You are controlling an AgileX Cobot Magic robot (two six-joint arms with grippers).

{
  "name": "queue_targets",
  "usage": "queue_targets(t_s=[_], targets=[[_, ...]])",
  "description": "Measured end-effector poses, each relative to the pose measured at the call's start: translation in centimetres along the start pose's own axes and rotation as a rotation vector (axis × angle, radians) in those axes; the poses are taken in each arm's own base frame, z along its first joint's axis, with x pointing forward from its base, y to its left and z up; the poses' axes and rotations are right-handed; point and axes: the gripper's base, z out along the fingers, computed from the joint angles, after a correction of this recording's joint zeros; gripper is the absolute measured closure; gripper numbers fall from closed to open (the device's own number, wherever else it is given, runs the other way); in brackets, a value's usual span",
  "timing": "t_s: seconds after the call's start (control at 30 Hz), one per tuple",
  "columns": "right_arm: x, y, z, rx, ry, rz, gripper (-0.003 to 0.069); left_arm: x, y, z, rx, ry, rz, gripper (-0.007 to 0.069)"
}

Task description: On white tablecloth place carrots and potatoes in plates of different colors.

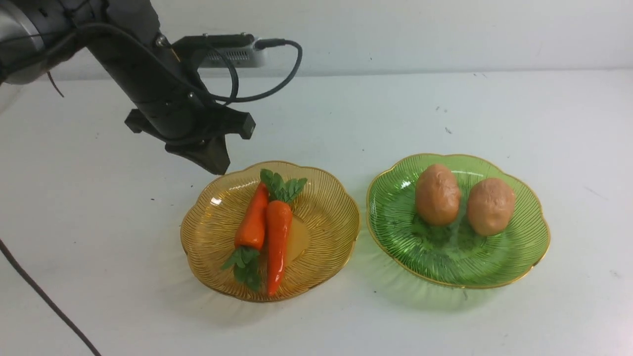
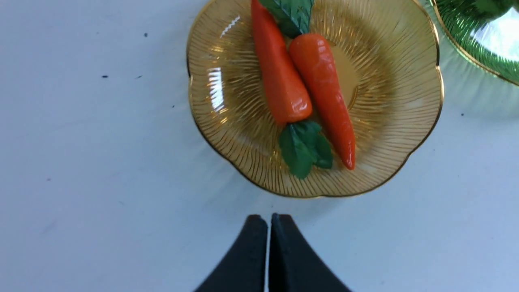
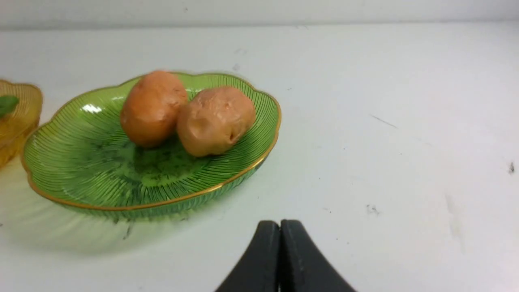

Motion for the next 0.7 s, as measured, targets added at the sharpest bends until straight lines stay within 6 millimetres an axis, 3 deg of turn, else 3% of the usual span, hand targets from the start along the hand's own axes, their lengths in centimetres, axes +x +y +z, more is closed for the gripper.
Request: queue_targets(t_s=[0.13,0.27,0.3,0.33,0.47,0.7], targets=[[0.0,0.0,0.0,0.0,-0.001,0.0,0.0674,3.4,-0.4,-2.6,-0.024,-0.038,0.015,0.0628],[0.0,0.0,0.0,0.0,-0.002,-0.002,0.0674,7.5,-0.8,-3.7,-0.028,-0.05,0.046,0.0628],[0.0,0.0,0.0,0.001,-0.002,-0.003,0.0674,9.9,-1.0,-3.8,-0.032,-0.08,0.064,0.0628],[0.0,0.0,0.0,0.001,-0.002,-0.003,0.0674,11.7,-1.2,-3.5,-0.034,-0.122,0.068,0.0628],[0.0,0.0,0.0,0.0,-0.003,-0.003,0.0674,15.6,-1.4,-2.1,-0.025,-0.23,0.057,0.0628],[0.0,0.0,0.0,0.0,-0.003,-0.003,0.0674,19.4,-1.8,0.4,0.019,-0.489,-0.02,0.0628]])
